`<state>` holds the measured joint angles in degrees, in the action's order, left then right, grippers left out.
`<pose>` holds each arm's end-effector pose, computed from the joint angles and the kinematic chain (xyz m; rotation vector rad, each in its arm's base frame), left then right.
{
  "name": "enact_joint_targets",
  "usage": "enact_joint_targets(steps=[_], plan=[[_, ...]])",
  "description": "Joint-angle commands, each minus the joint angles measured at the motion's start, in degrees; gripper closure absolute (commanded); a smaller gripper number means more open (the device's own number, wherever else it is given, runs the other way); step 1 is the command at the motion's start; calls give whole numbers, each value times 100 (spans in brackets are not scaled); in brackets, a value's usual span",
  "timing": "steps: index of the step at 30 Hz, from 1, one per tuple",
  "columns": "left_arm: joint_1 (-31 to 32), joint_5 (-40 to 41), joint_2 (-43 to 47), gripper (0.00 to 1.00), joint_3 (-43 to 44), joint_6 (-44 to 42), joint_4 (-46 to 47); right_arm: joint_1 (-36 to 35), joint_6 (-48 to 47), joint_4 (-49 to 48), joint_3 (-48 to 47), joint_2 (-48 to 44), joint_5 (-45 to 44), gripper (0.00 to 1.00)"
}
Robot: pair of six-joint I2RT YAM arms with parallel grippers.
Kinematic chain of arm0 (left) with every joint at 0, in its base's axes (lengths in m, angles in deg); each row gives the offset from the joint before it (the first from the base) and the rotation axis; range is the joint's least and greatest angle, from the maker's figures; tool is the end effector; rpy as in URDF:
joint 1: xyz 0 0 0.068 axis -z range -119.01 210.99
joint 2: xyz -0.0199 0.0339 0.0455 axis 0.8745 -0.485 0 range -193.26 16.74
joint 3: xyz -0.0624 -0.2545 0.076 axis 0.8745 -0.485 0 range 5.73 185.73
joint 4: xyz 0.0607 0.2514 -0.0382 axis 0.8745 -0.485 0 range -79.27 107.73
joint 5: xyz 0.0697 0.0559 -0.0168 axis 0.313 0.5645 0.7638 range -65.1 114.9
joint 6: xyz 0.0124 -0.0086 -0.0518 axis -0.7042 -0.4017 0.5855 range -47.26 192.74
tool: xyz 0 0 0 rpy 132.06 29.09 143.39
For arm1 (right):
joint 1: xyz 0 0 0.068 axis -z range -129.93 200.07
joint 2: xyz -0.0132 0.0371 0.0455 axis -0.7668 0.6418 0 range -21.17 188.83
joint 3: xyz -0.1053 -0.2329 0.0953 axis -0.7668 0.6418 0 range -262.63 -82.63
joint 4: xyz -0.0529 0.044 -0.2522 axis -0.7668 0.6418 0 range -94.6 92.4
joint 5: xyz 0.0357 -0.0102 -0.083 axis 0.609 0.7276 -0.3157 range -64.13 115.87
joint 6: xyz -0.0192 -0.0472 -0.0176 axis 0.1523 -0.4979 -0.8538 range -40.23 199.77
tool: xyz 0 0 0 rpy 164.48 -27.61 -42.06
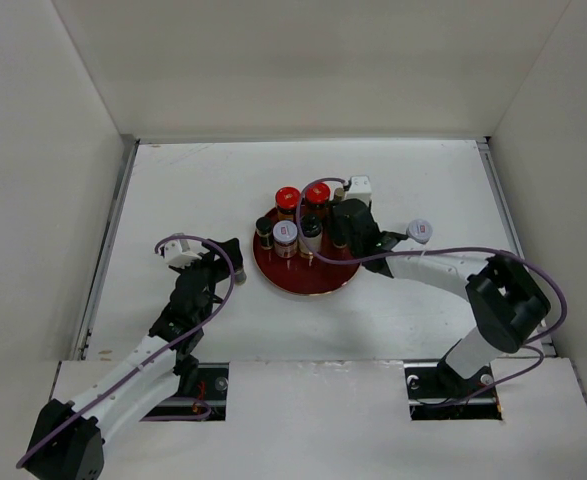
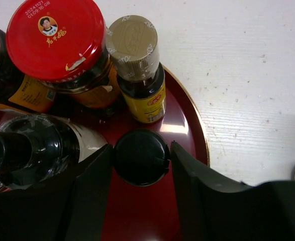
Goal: Organize the condiment bottles
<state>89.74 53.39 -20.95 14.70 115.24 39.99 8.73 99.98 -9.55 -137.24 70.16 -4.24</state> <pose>0.1478 -0.0618 0.1979 -0.5706 1.5976 -0.5192 0.2726 0.2161 0.2239 -0.0730 2.0441 0.1089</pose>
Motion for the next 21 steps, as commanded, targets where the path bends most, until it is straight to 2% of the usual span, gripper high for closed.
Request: enact_joint_targets(steps=[1,5,9,12,18,21], plan=[[-50,-63,34,23,-62,57,314,-97,168,-331,-182,16,23,38],[-59,-63,16,23,-80,57,349,-106,256,-305,-111,-150,31,24],[-59,-63,-36,23,-71,65,349,-106,203,-261,37,-694,-4,17],[-59,-45,-10,23,-80,65,349,-19,247,-252,310,-1344,-30,15],[-85,-45,60,23,-97,65,331,982,352,98,943,-2259,-582,16],[-102,-45,69,23,-106,65,331,1448,405,511,1031,-2356,-1145,12]])
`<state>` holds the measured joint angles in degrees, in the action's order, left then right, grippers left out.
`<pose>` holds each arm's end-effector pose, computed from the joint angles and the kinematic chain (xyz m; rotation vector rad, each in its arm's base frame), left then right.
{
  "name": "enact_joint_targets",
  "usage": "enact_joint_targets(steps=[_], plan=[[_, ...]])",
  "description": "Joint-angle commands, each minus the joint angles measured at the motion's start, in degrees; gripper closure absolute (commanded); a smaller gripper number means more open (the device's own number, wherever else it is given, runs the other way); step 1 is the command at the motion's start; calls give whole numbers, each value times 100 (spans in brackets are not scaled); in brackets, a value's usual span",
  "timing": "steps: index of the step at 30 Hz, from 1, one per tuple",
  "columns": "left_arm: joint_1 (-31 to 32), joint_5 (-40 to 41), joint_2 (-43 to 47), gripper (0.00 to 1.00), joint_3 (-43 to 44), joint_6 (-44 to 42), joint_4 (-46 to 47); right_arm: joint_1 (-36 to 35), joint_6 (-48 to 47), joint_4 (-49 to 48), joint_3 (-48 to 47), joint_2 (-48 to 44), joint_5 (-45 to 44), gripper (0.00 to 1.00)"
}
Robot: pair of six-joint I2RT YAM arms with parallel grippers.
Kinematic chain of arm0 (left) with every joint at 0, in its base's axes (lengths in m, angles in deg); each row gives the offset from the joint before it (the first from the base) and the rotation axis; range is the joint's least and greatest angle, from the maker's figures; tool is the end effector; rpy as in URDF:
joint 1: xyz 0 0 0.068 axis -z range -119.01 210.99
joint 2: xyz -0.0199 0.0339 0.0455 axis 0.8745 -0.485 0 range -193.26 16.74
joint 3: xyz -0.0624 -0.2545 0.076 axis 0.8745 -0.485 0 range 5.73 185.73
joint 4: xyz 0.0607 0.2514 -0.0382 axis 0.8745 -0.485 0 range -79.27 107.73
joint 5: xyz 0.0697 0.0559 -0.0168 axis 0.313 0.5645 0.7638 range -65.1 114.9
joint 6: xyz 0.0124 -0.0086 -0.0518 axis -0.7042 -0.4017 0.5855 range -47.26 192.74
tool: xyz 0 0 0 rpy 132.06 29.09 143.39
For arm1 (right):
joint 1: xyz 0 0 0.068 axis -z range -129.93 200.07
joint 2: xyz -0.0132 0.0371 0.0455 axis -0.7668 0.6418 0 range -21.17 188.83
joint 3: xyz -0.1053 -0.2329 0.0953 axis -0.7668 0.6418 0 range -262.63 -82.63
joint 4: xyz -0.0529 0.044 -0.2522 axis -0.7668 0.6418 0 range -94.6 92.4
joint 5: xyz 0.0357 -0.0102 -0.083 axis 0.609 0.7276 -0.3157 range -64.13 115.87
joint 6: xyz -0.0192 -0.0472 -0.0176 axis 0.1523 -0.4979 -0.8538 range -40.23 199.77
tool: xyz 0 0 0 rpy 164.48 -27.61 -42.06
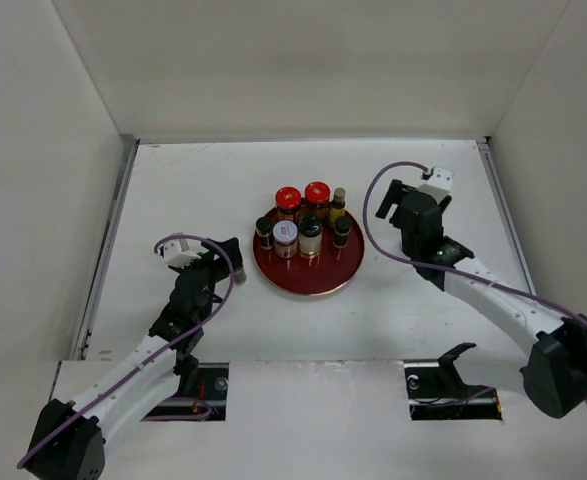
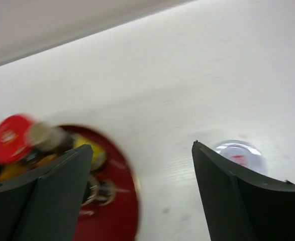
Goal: Organize the condiment bottles
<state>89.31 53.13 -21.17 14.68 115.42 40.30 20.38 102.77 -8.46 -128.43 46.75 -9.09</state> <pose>0.1486 -0.0610 0.1978 -0.5760 1.5949 -0.5204 0.2431 0.1152 0.2891 0.3017 1.8060 0.0690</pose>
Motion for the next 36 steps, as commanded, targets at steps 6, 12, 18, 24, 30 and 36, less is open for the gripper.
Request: enact_joint_targets(steps=[6,12,18,24,30,36], plan=[[-59,-37,108,23,-104,57,292,679,248,641,247,396,-1101,3],[-59,-37,82,23,-104,65,301,882,441,518,230,1100,-820,5],[-68,-37,29,23,-95,74,318,1066,608,325,256,1338,-583,13],[-68,-37,21,23,-95,83,318,1137,749,280,344,1426,-336,31],[-68,-37,29,23,-95,83,310,1093,750,342,449,909,-441,49],[-68,-37,64,23,-95,83,292,471,714,999,493,-128,-529,51]])
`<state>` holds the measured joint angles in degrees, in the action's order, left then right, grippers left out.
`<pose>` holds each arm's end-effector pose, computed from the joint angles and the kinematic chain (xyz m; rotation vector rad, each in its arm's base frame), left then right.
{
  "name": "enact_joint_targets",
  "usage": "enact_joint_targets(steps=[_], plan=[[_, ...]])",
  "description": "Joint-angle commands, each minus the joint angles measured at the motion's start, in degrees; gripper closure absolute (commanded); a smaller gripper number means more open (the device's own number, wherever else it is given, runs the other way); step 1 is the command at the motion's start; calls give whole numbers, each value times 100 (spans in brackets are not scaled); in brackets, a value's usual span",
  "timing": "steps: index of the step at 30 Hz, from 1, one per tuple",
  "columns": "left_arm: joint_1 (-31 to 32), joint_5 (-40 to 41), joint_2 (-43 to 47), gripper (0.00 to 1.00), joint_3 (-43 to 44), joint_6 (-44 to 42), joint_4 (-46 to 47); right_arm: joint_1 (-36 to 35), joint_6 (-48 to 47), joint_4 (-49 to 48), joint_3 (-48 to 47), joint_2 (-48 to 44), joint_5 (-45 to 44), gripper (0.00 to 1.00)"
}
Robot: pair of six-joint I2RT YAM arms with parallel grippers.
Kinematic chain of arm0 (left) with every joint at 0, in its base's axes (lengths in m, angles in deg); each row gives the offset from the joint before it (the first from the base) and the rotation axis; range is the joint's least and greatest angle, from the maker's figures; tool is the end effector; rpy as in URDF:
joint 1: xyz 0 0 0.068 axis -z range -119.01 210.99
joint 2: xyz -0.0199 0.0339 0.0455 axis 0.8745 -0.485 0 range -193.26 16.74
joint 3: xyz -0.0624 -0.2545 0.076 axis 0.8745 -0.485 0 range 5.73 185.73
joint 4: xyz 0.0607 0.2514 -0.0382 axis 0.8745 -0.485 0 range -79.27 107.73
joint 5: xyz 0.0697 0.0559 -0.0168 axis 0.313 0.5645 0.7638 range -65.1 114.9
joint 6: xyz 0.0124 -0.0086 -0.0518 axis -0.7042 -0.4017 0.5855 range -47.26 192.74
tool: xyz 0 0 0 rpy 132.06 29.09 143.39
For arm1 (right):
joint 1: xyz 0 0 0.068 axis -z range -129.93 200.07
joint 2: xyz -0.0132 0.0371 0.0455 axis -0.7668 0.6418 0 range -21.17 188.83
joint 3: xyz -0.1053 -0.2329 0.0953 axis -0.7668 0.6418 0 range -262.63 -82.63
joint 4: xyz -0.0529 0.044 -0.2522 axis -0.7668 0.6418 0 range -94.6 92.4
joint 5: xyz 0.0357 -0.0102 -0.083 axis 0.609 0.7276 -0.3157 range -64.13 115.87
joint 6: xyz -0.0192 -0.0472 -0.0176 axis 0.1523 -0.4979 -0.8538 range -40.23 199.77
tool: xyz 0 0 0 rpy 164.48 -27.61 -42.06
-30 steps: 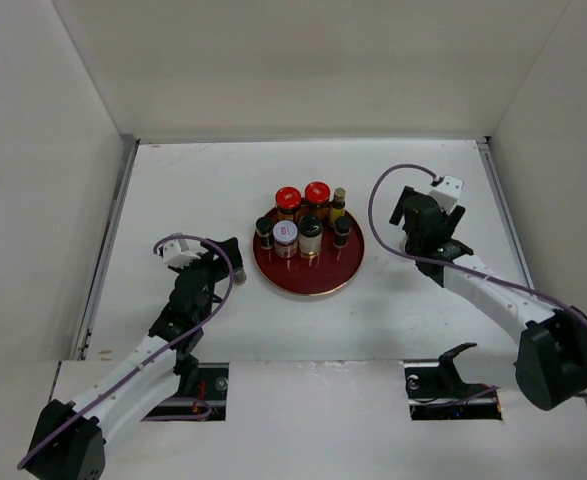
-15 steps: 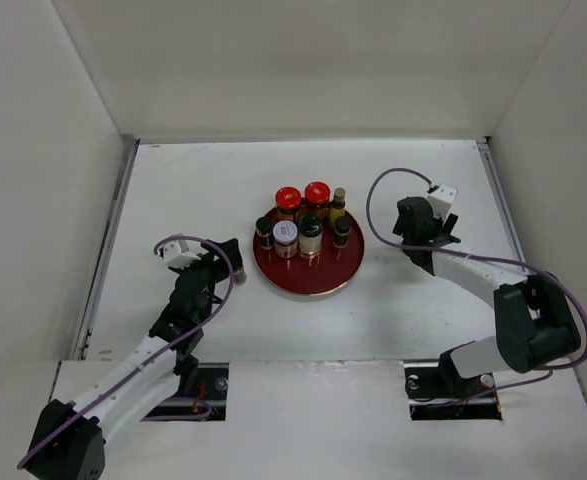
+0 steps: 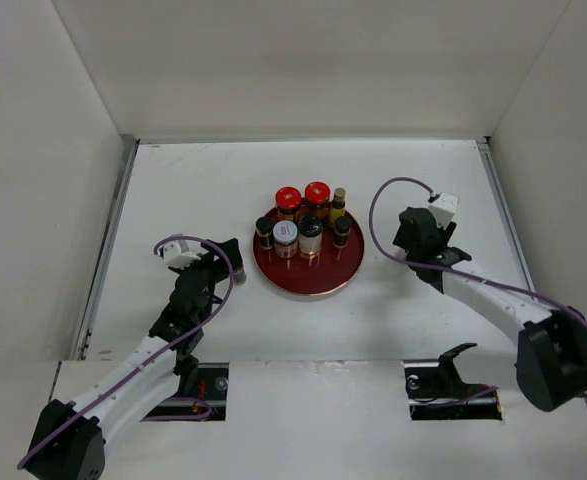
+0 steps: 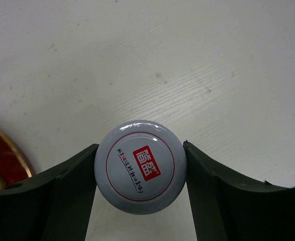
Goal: Organize the condiment bottles
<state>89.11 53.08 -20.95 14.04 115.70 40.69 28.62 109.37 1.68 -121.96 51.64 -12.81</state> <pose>0.1479 -0.0600 0.1952 -0.5821 1.5934 -0.5218 0.2478 0.0735 0.2155 0.4879 2.0450 -0.2380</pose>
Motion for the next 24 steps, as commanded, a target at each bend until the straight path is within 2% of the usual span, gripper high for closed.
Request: enact_joint_targets(steps=[1,7,13,18,24], plan=[[-48,-32,43,23,-32,55,253,-512,80,143,-162,-759,-158,51],[-57,-32,104,23,-32,55,235,-1785,422,453,-303,-1279,9,51],[-92,-24,69,23,-32,55,235,-2806,529,-126,-768,-533,71,52],[-101,-32,69,23,-32,55,235,-3132,213,-891,-1050,144,203,51],[-101,-32,78,23,-32,37,235,-3141,81,-1322,-1191,812,211,50]])
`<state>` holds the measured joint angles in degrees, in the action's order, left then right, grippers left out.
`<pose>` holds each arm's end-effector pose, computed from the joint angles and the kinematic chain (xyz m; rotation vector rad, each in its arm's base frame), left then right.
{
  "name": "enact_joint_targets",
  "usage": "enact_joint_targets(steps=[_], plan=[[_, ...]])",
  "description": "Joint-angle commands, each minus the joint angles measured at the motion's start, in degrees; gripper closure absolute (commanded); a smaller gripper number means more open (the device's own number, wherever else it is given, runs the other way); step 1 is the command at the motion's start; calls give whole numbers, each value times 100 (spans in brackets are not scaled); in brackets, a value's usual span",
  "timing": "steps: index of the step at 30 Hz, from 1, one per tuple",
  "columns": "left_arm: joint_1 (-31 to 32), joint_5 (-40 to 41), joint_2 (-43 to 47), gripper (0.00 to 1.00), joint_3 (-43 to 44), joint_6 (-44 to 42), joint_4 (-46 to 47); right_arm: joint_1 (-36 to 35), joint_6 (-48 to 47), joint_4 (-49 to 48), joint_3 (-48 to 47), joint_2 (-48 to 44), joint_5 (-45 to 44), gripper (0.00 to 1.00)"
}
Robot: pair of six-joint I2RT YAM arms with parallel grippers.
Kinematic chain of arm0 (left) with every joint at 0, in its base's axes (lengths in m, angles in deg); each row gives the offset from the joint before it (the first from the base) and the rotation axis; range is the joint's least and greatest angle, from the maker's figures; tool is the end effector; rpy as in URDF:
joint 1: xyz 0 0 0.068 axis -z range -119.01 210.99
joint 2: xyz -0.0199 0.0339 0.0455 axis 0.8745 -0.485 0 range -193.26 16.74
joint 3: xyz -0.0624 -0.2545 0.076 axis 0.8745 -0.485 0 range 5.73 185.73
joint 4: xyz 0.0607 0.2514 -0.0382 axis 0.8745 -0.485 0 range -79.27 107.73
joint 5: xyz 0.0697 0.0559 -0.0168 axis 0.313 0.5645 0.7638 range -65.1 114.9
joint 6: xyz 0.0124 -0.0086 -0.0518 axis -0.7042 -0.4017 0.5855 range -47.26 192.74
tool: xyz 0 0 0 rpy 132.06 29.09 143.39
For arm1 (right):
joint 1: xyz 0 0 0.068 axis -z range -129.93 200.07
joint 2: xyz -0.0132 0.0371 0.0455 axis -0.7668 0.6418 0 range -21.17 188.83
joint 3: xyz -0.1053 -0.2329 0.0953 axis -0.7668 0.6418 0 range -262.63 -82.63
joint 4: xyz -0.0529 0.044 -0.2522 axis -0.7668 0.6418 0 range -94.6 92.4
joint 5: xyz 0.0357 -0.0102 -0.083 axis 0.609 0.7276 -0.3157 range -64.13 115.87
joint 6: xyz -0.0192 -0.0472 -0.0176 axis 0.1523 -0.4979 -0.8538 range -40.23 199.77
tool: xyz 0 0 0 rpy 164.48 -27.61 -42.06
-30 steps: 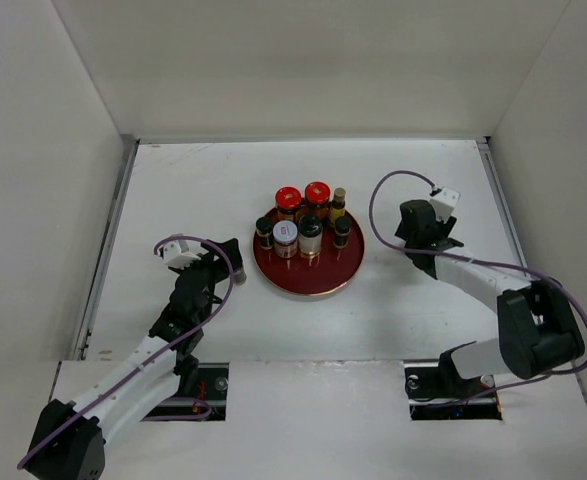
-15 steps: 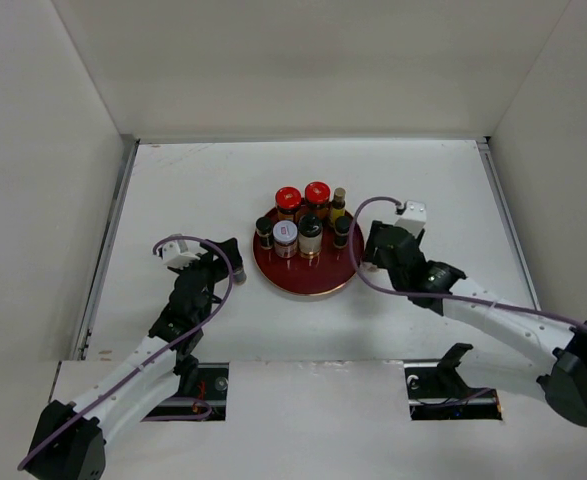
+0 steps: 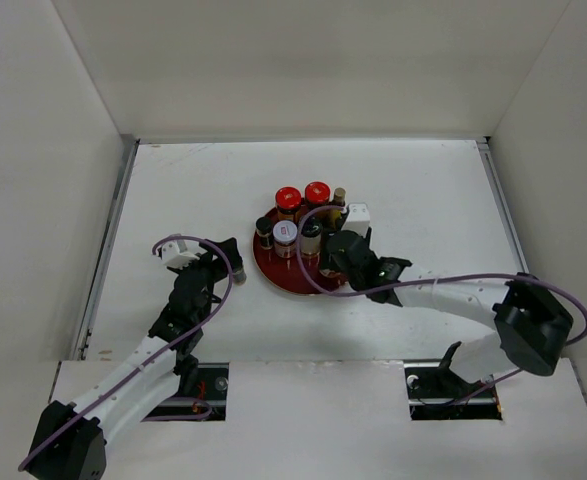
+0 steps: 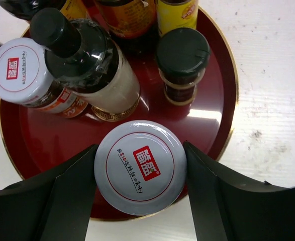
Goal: Organize the condiment bottles
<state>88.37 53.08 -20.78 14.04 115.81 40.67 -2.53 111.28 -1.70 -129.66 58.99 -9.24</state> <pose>0.1484 -0.0580 0.1956 -0.5937 1.5858 -0.5151 0.1961 0.2228 0.2293 -0.0506 2.0794 0.2180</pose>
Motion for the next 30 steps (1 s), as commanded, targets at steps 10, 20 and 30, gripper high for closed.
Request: enact_joint_targets(steps=[10,20,30], plan=[[-35,29,-212,26,91,17,124,-158,-540,-1230,-553,949,-549,40],[-18,267,174,26,706,-97,-1290,-238,-769,-1291,-475,432,-383,6],[422,363,88,36,1699,-527,-3233,43,-1024,-1809,166,-755,743,0]])
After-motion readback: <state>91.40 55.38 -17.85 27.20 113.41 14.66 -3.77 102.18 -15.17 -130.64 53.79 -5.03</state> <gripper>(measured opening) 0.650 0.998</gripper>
